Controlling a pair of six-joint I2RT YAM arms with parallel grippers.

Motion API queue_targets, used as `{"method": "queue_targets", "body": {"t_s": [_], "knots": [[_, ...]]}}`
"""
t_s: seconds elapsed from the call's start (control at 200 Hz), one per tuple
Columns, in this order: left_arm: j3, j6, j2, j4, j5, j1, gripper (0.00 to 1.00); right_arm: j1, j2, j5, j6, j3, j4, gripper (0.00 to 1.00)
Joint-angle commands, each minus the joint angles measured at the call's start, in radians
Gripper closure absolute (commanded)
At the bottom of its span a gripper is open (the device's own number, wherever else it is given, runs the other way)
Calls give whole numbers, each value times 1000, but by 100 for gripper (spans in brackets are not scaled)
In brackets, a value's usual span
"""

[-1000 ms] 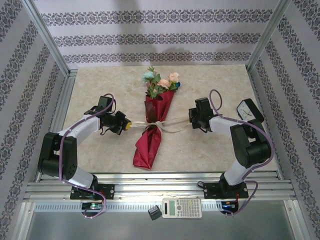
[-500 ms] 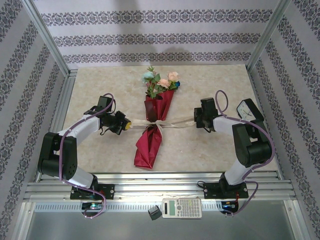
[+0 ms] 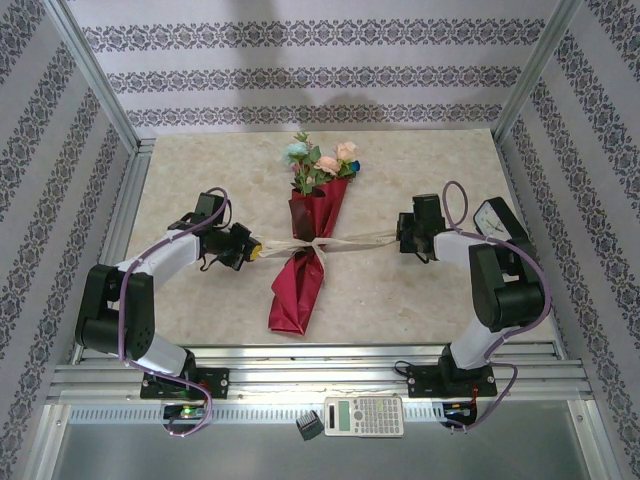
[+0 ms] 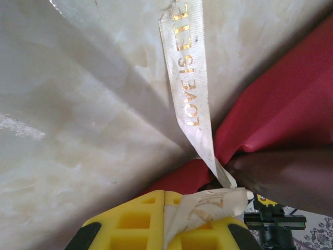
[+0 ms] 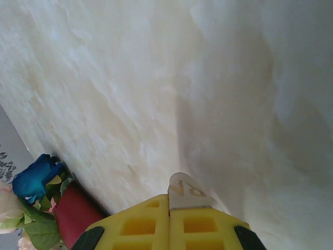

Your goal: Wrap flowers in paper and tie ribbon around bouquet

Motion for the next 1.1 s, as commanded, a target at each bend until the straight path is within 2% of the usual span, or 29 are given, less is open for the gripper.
{"method": "queue_targets", "body": {"t_s": [0.0, 0.575, 0.844, 0.979, 1.019, 1.059, 1.094], "knots": [[-16, 18, -18, -58, -55, 26, 100, -53, 16, 100, 15, -21, 14, 100], [-4, 3, 13, -36, -52, 22, 100, -114, 35, 73, 2, -8, 18, 100], [75, -49, 109, 61, -21, -77, 100, -139, 58, 20, -98, 99, -43, 100], [142, -51, 165, 78, -15, -106, 100, -151, 87, -63, -191, 204, -120, 100], [163, -41, 170, 64, -24, -106, 97, -149, 86, -81, -213, 224, -143, 84], [187, -25, 165, 34, -40, -106, 79, -143, 74, -90, -232, 237, -175, 66], [209, -5, 156, -1, -59, -107, 67, -135, 55, -91, -251, 251, -215, 55]]}}
